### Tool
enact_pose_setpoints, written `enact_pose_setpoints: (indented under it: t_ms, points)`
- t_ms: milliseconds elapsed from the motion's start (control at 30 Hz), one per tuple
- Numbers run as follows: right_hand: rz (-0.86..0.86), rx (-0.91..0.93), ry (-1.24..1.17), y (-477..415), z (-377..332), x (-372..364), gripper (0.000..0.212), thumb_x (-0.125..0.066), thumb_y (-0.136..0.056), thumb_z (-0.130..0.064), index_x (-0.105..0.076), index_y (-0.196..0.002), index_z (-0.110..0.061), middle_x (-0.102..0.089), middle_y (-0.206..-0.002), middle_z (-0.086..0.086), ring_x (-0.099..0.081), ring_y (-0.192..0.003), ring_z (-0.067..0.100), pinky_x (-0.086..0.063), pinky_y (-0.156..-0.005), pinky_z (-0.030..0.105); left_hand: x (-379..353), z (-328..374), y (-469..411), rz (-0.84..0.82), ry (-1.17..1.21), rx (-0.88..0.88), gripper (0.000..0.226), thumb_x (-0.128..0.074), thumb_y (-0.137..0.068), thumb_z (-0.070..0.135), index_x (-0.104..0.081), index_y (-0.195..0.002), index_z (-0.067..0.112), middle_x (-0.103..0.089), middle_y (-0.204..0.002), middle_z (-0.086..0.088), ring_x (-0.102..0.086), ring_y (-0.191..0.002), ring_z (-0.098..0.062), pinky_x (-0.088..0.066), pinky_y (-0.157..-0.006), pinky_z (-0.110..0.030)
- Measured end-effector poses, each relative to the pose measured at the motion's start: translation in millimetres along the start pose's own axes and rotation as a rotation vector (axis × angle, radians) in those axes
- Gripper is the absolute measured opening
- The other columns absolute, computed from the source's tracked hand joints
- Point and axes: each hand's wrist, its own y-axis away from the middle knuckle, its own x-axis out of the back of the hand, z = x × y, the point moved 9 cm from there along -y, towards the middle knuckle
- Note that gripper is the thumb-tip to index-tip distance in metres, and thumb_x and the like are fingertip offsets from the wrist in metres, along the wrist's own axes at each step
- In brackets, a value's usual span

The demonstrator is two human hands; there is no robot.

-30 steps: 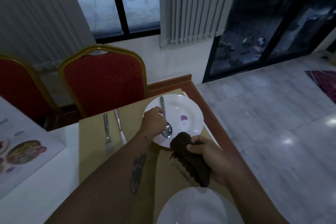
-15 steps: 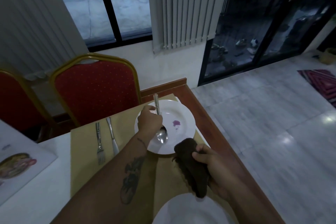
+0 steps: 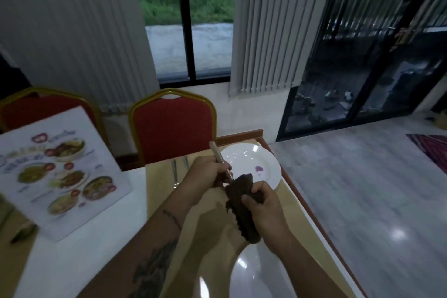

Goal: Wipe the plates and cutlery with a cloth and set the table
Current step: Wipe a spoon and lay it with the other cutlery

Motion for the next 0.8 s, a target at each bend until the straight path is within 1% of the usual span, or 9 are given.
enact_pose_setpoints:
  t_ms: [100, 167, 233, 300, 400, 467, 567, 700, 800]
  points:
    - [0.071, 0.040, 0.008, 20, -19, -4, 0.010, -0.058, -0.097, -0.011, -0.052, -0.105, -0.012, -0.064, -0.099, 0.009, -0.070, -0.069, 0.023, -0.058, -0.052, 0.025, 43, 4, 34, 0.075, 0.152, -0.038, 0.009, -0.062, -0.089, -0.001, -0.064, -0.095, 0.006, -0.071, -0.085, -0.014, -0.070, -0.077, -0.023, -0.053, -0.065, -0.029]
    - [0.166, 0.073, -0.026, 30, -29, 1, 0.013, -0.059, -0.097, -0.011, -0.052, -0.106, -0.018, -0.062, -0.102, 0.006, -0.068, -0.073, 0.022, -0.055, -0.048, 0.021, 60, 0, 54, 0.075, 0.215, -0.025, 0.013, -0.063, -0.086, -0.005, -0.063, -0.095, 0.004, -0.070, -0.081, -0.016, -0.069, -0.071, -0.021, -0.054, -0.062, -0.027]
    - [0.262, 0.084, -0.085, 40, -36, 6, 0.016, -0.060, -0.096, -0.014, -0.051, -0.102, -0.025, -0.062, -0.108, 0.008, -0.070, -0.080, 0.031, -0.060, -0.052, 0.034, 69, -4, 73, 0.025, 0.199, -0.004, 0.013, -0.064, -0.084, -0.004, -0.064, -0.097, 0.000, -0.070, -0.076, -0.015, -0.067, -0.063, -0.017, -0.053, -0.060, -0.025]
    - [0.347, 0.088, -0.139, 50, -42, 8, 0.017, -0.060, -0.096, -0.015, -0.050, -0.102, -0.026, -0.061, -0.108, 0.008, -0.069, -0.084, 0.034, -0.063, -0.061, 0.048, 75, -10, 91, -0.038, 0.088, 0.015, 0.014, -0.066, -0.085, -0.001, -0.068, -0.098, -0.002, -0.069, -0.074, -0.014, -0.065, -0.060, -0.015, -0.051, -0.060, -0.025]
    - [0.404, 0.107, -0.195, 64, -50, -2, 0.017, -0.060, -0.095, -0.015, -0.049, -0.103, -0.024, -0.059, -0.107, 0.003, -0.065, -0.091, 0.029, -0.061, -0.076, 0.053, 86, -22, 115, -0.028, -0.073, 0.008, 0.010, -0.071, -0.081, 0.000, -0.073, -0.091, 0.001, -0.070, -0.072, -0.012, -0.063, -0.058, -0.013, -0.047, -0.057, -0.023]
    - [0.356, 0.122, -0.236, 74, -55, -22, 0.020, -0.060, -0.096, -0.014, -0.047, -0.107, -0.024, -0.058, -0.106, 0.002, -0.064, -0.091, 0.026, -0.060, -0.077, 0.049, 91, -27, 130, 0.045, -0.092, -0.034, 0.007, -0.074, -0.079, 0.000, -0.073, -0.085, 0.005, -0.070, -0.073, -0.011, -0.064, -0.058, -0.013, -0.046, -0.055, -0.022]
    - [0.220, 0.056, -0.339, 80, -47, -61, 0.027, -0.060, -0.096, -0.012, -0.044, -0.115, -0.023, -0.058, -0.107, 0.004, -0.064, -0.095, 0.027, -0.059, -0.077, 0.043, 88, -28, 150, 0.118, -0.120, -0.121, 0.008, -0.075, -0.079, 0.002, -0.073, -0.086, 0.004, -0.071, -0.078, -0.012, -0.067, -0.061, -0.013, -0.049, -0.052, -0.020]
    - [0.026, -0.136, -0.624, 86, -30, -101, 0.041, -0.063, -0.092, -0.010, -0.050, -0.131, -0.014, -0.064, -0.124, 0.020, -0.065, -0.108, 0.041, -0.055, -0.093, 0.058, 98, -29, 169, 0.208, -0.050, -0.213, 0.008, -0.075, -0.078, -0.001, -0.071, -0.083, 0.003, -0.071, -0.081, -0.012, -0.068, -0.070, -0.019, -0.053, -0.056, -0.020]
    - [-0.061, -0.152, -0.606, 97, -29, -113, 0.034, -0.059, -0.094, -0.006, -0.054, -0.128, -0.013, -0.066, -0.122, 0.020, -0.064, -0.110, 0.042, -0.052, -0.097, 0.059, 106, -31, 177, 0.186, -0.076, -0.251, 0.007, -0.073, -0.083, 0.006, -0.069, -0.079, 0.010, -0.070, -0.077, -0.007, -0.066, -0.071, -0.018, -0.052, -0.058, -0.022]
